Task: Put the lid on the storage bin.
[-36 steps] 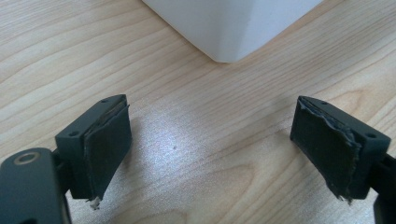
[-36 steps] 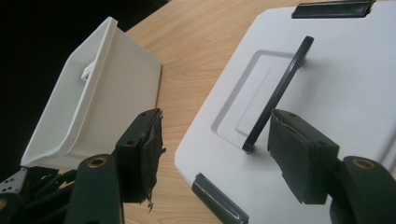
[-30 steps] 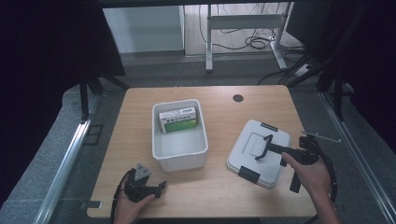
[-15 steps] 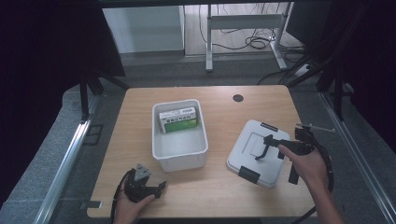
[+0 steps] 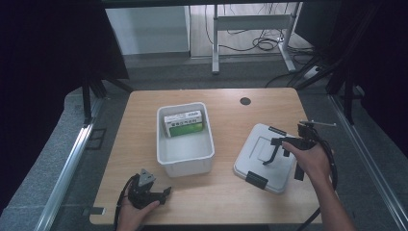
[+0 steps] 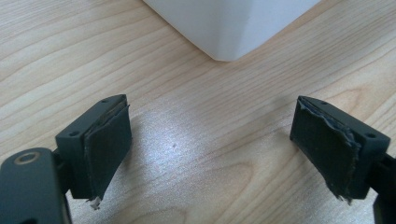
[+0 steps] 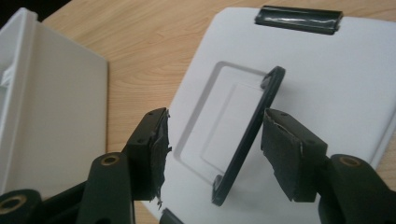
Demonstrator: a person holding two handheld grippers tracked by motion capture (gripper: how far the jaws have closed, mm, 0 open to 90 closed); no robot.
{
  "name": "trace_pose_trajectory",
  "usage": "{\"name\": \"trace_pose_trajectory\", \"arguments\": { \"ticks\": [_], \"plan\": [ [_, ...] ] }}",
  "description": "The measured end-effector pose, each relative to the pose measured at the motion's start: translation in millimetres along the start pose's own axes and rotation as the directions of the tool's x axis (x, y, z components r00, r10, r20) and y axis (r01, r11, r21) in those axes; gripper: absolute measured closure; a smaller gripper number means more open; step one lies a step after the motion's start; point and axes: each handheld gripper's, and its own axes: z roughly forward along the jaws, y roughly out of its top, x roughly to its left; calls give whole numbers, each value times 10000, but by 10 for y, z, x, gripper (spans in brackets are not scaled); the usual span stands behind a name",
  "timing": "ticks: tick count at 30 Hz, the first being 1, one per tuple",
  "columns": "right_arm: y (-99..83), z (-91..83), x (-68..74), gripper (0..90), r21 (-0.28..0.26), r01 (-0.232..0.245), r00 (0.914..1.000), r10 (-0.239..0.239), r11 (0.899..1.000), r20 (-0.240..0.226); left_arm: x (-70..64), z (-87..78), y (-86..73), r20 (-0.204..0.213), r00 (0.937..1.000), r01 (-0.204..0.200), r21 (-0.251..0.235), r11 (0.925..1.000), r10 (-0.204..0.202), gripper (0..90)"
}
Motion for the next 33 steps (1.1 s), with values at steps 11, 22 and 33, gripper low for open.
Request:
{"name": "trace_pose_trajectory", "arguments": {
  "ticks": [11, 22, 33],
  "plan": [
    [97, 202, -78, 510, 824, -661, 9956, 602, 9944, 716, 0, 0, 0, -2, 10000, -5, 5, 10000, 5, 125],
    [123, 315, -114, 572, 1220, -1228, 9873, 1088, 9849, 1157, 0, 0, 0, -1, 10000, -5, 2, 10000, 5, 125],
    [118, 361, -135, 703, 1338, -2018, 9730, 1829, 9702, 1410, 0, 0, 0, -1, 10000, -6, 5, 10000, 6, 125]
  ]
}}
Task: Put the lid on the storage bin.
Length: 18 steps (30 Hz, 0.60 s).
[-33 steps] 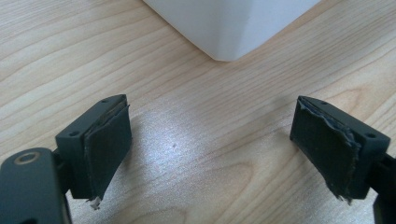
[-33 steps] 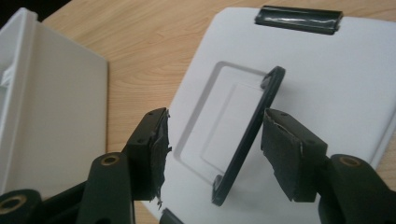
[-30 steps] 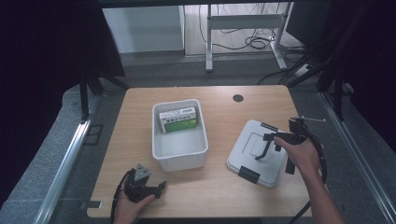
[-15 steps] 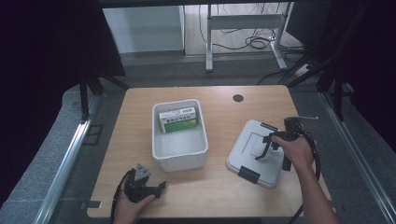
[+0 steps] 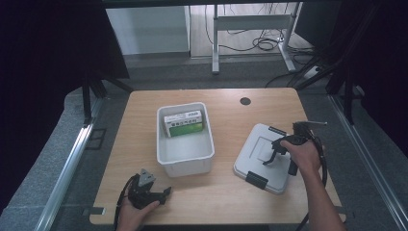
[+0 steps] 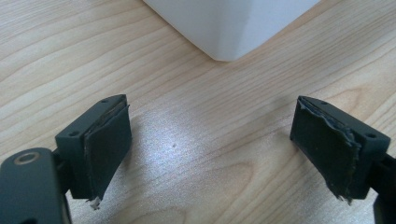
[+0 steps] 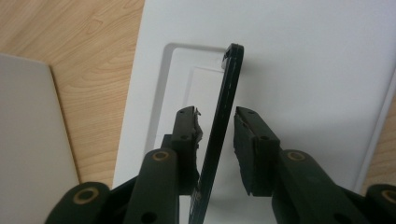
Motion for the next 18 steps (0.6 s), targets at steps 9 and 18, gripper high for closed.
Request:
{"name": "trace_pose_trajectory", "arguments": {
  "ticks": [9, 18],
  "plan": [
    [24, 39, -60, 825, 335, -1342, 9903, 1353, 9904, -313, 0, 0, 0, 0, 10000, -2, -1, 10000, 2, 125],
    [42, 27, -115, 843, 450, -2092, 9764, 2112, 9768, -457, 0, -1, -1, 4, 10000, -4, -1, 10000, 4, 124]
  ]
}}
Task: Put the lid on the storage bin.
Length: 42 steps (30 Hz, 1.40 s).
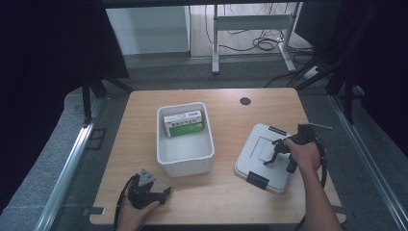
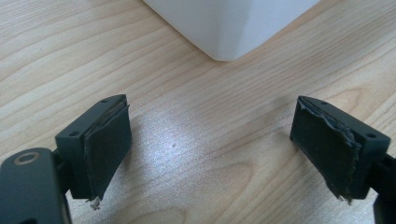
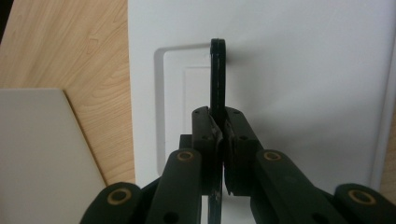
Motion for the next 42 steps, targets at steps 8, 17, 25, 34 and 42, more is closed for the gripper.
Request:
{"name": "trace_pose_trajectory", "arguments": {
  "ticks": [8, 17, 25, 34, 42],
  "plan": [
    [24, -60, -40, 846, 114, -144, 9999, 143, 9998, 26, 0, 0, 0, -1, 10000, 0, 4, 10000, 0, 124],
    [26, -209, 38, 848, -10, 252, 9996, -253, 9997, -98, 0, 0, 0, -1, 10000, 1, 5, 10000, -1, 124],
    [22, -337, 180, 848, 41, 781, 9967, -780, 9969, -207, 1, 0, 0, -2, 10000, -12, 6, 10000, 12, 124],
    [30, -460, 266, 848, 52, 1157, 9930, -1155, 9933, -255, 1, 0, 1, -1, 10000, -24, 7, 10000, 24, 124],
    [46, -574, 322, 847, 4, 1418, 9886, -1416, 9899, -514, 1, 0, 1, -2, 10000, -17, 4, 10000, 17, 124]
  ]
}}
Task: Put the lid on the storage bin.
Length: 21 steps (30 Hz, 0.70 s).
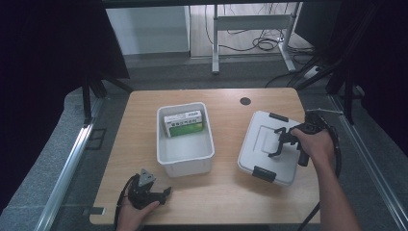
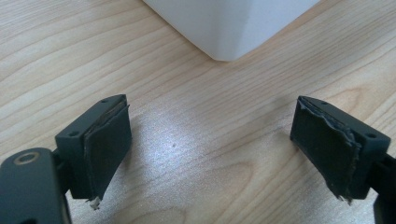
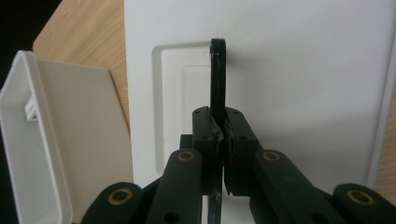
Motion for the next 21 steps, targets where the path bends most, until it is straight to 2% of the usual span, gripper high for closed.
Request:
{"name": "trace_pose_trajectory", "arguments": {
  "ticks": [12, 21],
  "plan": [
    [25, -96, 31, 847, -49, 255, 9996, -255, 9997, -142, -1, 0, 0, 2, 10000, 20, -2, 10000, -20, 124],
    [22, -180, 171, 847, 12, 705, 9967, -704, 9975, -396, -4, 2, -1, -3, 10000, 52, -32, 10000, -52, 124]
  ]
}}
